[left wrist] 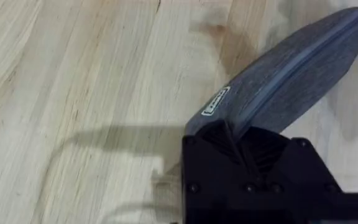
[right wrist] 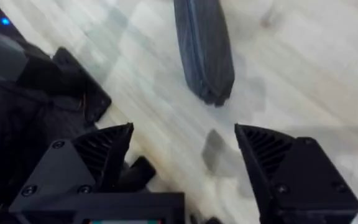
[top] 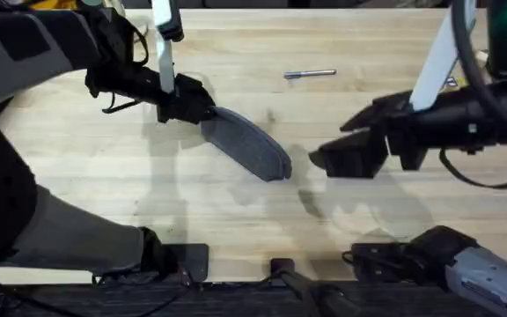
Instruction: Unzip the bag, pick up the pens from the table one at a time and place them inside, then zip the bag closed.
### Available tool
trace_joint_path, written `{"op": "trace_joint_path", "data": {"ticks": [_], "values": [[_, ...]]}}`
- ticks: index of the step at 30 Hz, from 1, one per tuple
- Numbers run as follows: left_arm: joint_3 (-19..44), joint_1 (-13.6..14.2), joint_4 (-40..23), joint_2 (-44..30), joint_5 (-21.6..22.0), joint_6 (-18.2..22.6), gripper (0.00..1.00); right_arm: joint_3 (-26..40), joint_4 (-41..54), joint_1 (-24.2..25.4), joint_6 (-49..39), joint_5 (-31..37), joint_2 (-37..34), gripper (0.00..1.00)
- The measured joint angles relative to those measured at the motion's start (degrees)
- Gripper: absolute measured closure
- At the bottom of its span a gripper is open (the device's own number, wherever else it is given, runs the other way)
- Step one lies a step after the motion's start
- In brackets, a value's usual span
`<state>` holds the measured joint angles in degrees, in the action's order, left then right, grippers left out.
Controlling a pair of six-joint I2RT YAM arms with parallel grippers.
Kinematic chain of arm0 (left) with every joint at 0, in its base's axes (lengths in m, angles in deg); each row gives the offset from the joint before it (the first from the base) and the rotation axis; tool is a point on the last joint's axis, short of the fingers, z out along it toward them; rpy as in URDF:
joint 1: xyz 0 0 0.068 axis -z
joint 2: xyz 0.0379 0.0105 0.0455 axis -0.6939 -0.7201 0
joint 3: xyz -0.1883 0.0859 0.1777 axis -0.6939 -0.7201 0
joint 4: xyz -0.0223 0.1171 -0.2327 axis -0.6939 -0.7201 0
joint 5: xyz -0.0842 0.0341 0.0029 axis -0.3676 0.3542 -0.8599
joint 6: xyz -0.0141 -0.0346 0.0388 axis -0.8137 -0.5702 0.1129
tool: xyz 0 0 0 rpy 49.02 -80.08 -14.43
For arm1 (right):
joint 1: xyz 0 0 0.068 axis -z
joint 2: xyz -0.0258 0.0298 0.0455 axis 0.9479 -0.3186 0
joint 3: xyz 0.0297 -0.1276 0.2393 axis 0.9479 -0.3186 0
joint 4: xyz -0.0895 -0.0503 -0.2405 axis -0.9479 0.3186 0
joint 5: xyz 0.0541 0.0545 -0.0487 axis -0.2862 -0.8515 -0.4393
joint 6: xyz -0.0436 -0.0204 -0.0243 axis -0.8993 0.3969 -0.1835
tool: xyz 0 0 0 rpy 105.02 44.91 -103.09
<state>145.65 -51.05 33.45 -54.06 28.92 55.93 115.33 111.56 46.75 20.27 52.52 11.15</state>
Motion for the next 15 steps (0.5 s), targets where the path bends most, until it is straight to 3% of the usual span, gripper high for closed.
{"op": "trace_joint_path", "data": {"ticks": [15], "values": [[0.00,0.00,0.00,0.00,0.00,0.00,0.959,0.04,5.81,-0.40,2.55,0.00,-3.75,0.003]]}}
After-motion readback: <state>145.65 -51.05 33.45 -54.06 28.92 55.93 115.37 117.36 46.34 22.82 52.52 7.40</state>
